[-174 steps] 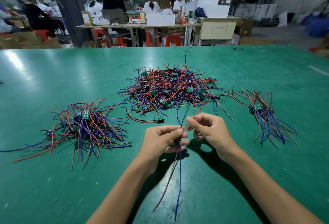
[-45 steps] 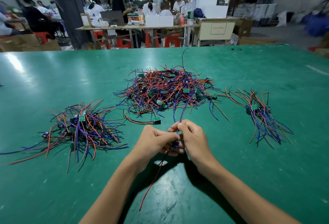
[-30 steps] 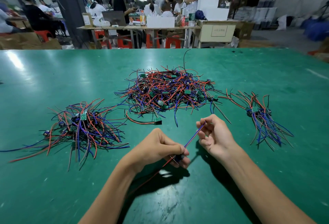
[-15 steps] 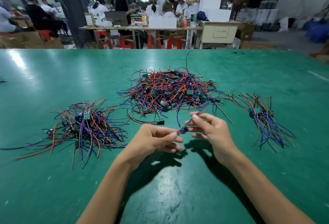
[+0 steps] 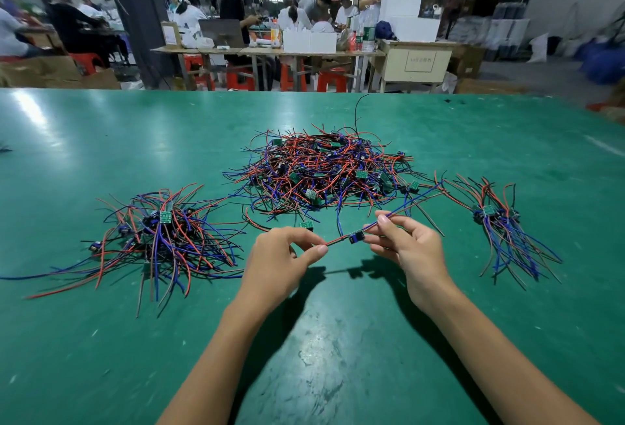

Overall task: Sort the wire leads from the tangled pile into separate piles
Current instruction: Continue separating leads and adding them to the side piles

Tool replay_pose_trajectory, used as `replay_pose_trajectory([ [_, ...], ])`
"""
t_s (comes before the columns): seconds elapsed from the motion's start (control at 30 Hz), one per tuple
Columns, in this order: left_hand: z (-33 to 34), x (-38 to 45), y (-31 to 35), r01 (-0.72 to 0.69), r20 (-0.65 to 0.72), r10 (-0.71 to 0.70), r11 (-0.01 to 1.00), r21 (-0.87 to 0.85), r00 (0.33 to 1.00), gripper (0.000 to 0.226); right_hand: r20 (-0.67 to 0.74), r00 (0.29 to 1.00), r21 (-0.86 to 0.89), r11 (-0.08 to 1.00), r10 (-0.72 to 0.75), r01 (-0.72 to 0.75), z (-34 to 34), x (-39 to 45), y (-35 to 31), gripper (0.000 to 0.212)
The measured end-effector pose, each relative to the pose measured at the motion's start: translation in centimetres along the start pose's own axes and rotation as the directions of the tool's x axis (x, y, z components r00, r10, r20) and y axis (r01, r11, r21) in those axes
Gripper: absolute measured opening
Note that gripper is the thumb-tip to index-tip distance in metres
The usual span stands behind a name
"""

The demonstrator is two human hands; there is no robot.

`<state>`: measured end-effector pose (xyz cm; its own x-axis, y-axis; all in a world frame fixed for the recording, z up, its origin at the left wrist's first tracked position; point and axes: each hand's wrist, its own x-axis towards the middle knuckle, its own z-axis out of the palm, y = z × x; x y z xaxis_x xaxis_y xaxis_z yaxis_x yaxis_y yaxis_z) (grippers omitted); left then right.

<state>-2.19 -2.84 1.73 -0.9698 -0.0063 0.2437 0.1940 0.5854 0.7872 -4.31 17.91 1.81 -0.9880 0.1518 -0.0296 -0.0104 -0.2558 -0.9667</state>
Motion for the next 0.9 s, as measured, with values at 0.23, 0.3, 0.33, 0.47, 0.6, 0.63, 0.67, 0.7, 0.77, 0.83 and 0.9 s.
replay_pose_trajectory([
  [0.23, -0.09, -0.29, 0.00, -0.133, -0.038, 0.140, 0.978, 0.160, 0.989, 0.015, -0.029, 1.000, 0.054, 0.999, 0.007, -0.005, -0.05, 0.09, -0.40, 0.023],
  [0.3, -0.08, -0.31, 0.14, -0.163, -0.020, 0.171, 0.963, 0.213, 0.985, 0.020, -0.044, 0.999, 0.066, 0.998, 0.011, -0.008, -0.03, 0.04, -0.46, 0.021],
  [0.33, -0.06, -0.30, 0.22, -0.176, -0.013, 0.184, 0.956, 0.233, 0.983, 0.023, -0.051, 0.999, 0.068, 0.998, 0.012, -0.009, -0.04, 0.03, -0.47, 0.021],
  [0.47, -0.06, -0.30, 0.31, -0.182, -0.003, 0.186, 0.964, 0.197, 0.983, 0.022, -0.050, 0.999, 0.057, 0.998, 0.014, -0.011, -0.13, 0.09, -0.51, 0.021],
  [0.6, -0.14, -0.32, 0.45, -0.191, -0.036, 0.198, 0.971, 0.147, 0.980, 0.014, -0.045, 0.999, 0.029, 1.000, 0.007, -0.006, -0.39, 0.19, -0.48, 0.022],
  [0.63, -0.16, -0.35, 0.50, -0.195, -0.052, 0.203, 0.971, 0.137, 0.978, 0.014, -0.040, 0.999, 0.027, 1.000, 0.009, -0.008, -0.45, 0.20, -0.49, 0.022],
  [0.67, -0.16, -0.39, 0.55, -0.198, -0.066, 0.208, 0.971, 0.131, 0.976, 0.012, -0.033, 0.999, 0.035, 0.999, 0.015, -0.014, -0.47, 0.22, -0.50, 0.021],
  [0.7, -0.16, -0.42, 0.59, -0.201, -0.074, 0.212, 0.971, 0.128, 0.975, 0.010, -0.025, 0.999, 0.060, 0.998, 0.027, -0.025, -0.45, 0.21, -0.50, 0.021],
  [0.77, -0.09, -0.47, 0.58, -0.206, -0.075, 0.217, 0.970, 0.125, 0.973, 0.006, -0.011, 0.998, 0.140, 0.989, 0.057, -0.055, -0.32, 0.13, -0.54, 0.017],
  [0.83, -0.01, -0.47, 0.45, -0.214, -0.054, 0.221, 0.970, 0.114, 0.974, 0.010, -0.004, 0.997, 0.189, 0.979, 0.073, -0.071, -0.25, 0.04, -0.60, 0.012],
  [0.9, 0.10, -0.49, 0.29, -0.221, -0.023, 0.226, 0.966, 0.134, 0.974, 0.020, 0.000, 0.997, 0.187, 0.980, 0.071, -0.070, -0.30, -0.02, -0.62, 0.011],
])
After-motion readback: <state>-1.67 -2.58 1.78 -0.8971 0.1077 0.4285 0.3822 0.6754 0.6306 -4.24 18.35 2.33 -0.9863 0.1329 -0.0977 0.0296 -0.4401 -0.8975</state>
